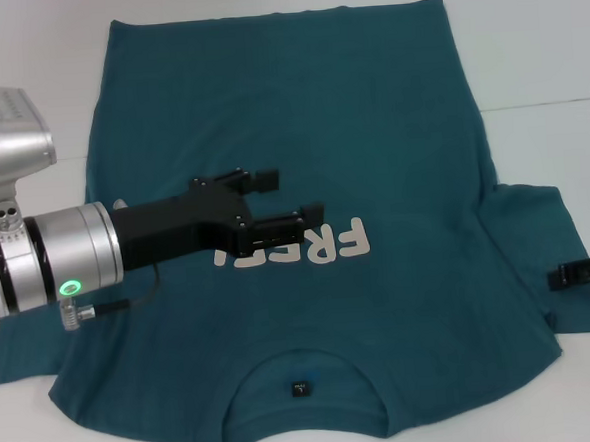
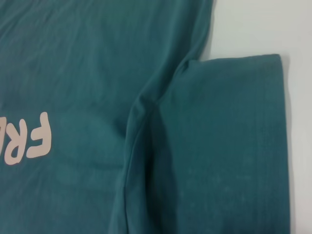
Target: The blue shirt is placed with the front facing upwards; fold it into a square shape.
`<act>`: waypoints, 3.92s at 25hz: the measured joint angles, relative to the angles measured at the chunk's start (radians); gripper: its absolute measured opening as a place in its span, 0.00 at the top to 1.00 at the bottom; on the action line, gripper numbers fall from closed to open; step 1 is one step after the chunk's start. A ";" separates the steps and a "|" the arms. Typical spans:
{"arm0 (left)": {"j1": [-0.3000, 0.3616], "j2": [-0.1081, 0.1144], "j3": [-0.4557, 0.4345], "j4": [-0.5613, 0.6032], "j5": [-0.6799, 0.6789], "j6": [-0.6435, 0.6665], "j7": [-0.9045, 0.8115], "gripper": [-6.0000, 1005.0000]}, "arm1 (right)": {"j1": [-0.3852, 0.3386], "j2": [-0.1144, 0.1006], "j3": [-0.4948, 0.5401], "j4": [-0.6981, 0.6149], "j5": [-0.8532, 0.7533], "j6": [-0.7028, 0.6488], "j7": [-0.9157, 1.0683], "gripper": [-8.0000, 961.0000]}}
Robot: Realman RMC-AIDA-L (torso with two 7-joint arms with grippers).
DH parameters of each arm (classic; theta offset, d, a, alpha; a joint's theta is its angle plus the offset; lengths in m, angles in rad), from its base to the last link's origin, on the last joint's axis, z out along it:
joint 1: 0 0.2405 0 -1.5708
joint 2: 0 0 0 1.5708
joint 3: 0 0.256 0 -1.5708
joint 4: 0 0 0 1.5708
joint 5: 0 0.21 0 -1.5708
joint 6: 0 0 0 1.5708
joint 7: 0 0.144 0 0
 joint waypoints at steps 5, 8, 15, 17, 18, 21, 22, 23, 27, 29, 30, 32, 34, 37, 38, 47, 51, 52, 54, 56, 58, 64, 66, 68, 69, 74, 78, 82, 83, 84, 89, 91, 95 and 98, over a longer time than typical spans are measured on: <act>0.000 0.000 0.000 0.000 0.000 0.000 0.001 0.13 | 0.000 0.000 0.001 0.009 0.002 0.008 0.000 0.02; 0.000 0.000 0.000 0.002 0.000 0.000 0.003 0.13 | 0.000 0.001 0.004 0.014 0.004 0.014 -0.002 0.02; 0.002 0.000 0.000 0.003 0.000 0.000 0.004 0.13 | -0.001 0.002 0.001 0.021 0.023 0.016 -0.003 0.02; 0.002 0.000 0.000 0.004 0.000 0.000 0.004 0.13 | 0.001 0.001 0.001 0.025 0.024 0.017 -0.004 0.02; 0.002 0.000 0.000 0.004 0.000 0.000 0.004 0.13 | 0.002 0.002 0.001 0.027 0.025 0.017 -0.004 0.02; 0.002 0.000 0.000 0.004 0.000 0.000 0.004 0.13 | 0.005 0.004 0.000 0.029 0.025 0.017 -0.005 0.02; 0.002 0.000 0.000 0.004 0.000 0.000 0.004 0.13 | 0.006 0.005 0.000 0.029 0.025 0.017 -0.005 0.02; 0.002 0.000 0.000 0.004 0.000 0.000 0.004 0.13 | 0.006 0.006 0.000 0.029 0.026 0.017 -0.006 0.03; 0.002 0.000 0.000 0.004 0.000 0.000 0.004 0.13 | 0.008 0.011 -0.001 0.030 0.032 0.018 -0.011 0.07; 0.002 0.000 0.000 0.004 0.000 0.000 0.004 0.13 | 0.008 0.012 -0.001 0.031 0.037 0.018 -0.015 0.09; 0.002 0.000 0.000 0.004 0.000 0.000 0.004 0.13 | 0.008 0.012 -0.001 0.032 0.038 0.018 -0.016 0.10; 0.004 0.000 0.000 0.004 0.000 0.000 0.004 0.13 | 0.008 0.013 -0.001 0.033 0.039 0.019 -0.014 0.12; 0.005 0.000 0.000 0.004 0.000 0.000 0.004 0.13 | 0.007 0.013 0.003 0.035 0.039 0.021 -0.010 0.14; 0.006 0.000 0.000 0.004 -0.001 0.000 0.004 0.13 | 0.006 0.012 0.005 0.035 0.038 0.021 -0.008 0.17; 0.006 0.000 0.000 0.004 -0.001 0.000 0.004 0.13 | 0.006 0.013 0.005 0.035 0.038 0.021 -0.008 0.18; 0.008 0.000 0.000 0.004 -0.002 0.000 0.004 0.13 | 0.008 0.013 0.000 0.033 0.037 0.021 -0.005 0.27; 0.008 0.000 -0.002 0.004 -0.002 0.000 0.004 0.13 | 0.008 0.014 0.000 0.033 0.036 0.030 -0.004 0.27; 0.008 0.000 -0.001 0.004 -0.002 0.000 0.004 0.13 | 0.008 0.014 0.000 0.033 0.036 0.034 -0.003 0.27; 0.008 0.000 -0.001 0.004 -0.002 0.000 0.004 0.13 | 0.007 0.014 0.000 0.033 0.036 0.037 -0.003 0.31; 0.008 0.000 -0.002 0.004 -0.002 0.000 0.004 0.13 | 0.007 0.014 0.000 0.033 0.035 0.038 -0.003 0.39; 0.007 0.000 -0.004 0.004 -0.002 0.000 0.004 0.13 | 0.007 0.014 -0.001 0.033 0.034 0.038 -0.006 0.47; 0.007 0.000 -0.002 0.004 -0.001 -0.003 0.004 0.13 | 0.008 0.013 -0.023 0.033 0.032 0.034 -0.007 0.72; 0.007 0.000 -0.004 0.004 -0.001 -0.003 0.004 0.13 | 0.007 0.013 -0.026 0.030 0.032 0.032 -0.005 0.81; 0.007 0.000 -0.004 0.004 -0.001 -0.003 0.004 0.13 | 0.004 0.013 -0.026 0.025 0.032 0.032 -0.004 0.90; 0.006 0.000 -0.004 0.004 -0.001 -0.003 0.004 0.13 | 0.003 0.013 -0.026 0.023 0.033 0.032 -0.004 0.95; 0.006 -0.001 -0.002 0.004 -0.002 -0.003 0.004 0.13 | -0.005 0.005 -0.020 0.019 0.033 0.035 -0.005 0.96; 0.005 -0.002 0.000 0.005 -0.002 -0.005 0.004 0.13 | -0.015 -0.001 -0.018 0.015 0.036 0.040 -0.009 0.96; 0.004 -0.003 0.000 0.006 -0.002 -0.006 0.001 0.13 | -0.023 -0.007 -0.018 0.014 0.037 0.041 -0.010 0.96; 0.004 -0.003 0.000 0.006 -0.002 -0.006 0.001 0.13 | -0.026 -0.008 -0.017 0.014 0.036 0.041 -0.008 0.96; 0.004 -0.004 0.000 0.006 -0.003 -0.006 0.001 0.13 | -0.027 -0.009 -0.017 0.014 0.036 0.041 -0.007 0.96; 0.002 -0.003 0.000 0.006 -0.003 -0.006 -0.001 0.13 | -0.043 -0.006 -0.017 -0.024 0.032 0.037 -0.004 0.96; 0.002 -0.003 0.000 0.006 -0.003 -0.007 -0.001 0.13 | -0.049 -0.002 -0.017 -0.043 0.031 0.036 -0.001 0.96; 0.001 -0.004 0.000 0.006 -0.003 -0.010 -0.001 0.13 | -0.054 -0.003 -0.017 -0.049 0.033 0.035 0.003 0.96; 0.000 -0.004 0.000 0.007 -0.003 -0.010 -0.001 0.13 | -0.054 -0.003 -0.018 -0.050 0.034 0.036 0.000 0.96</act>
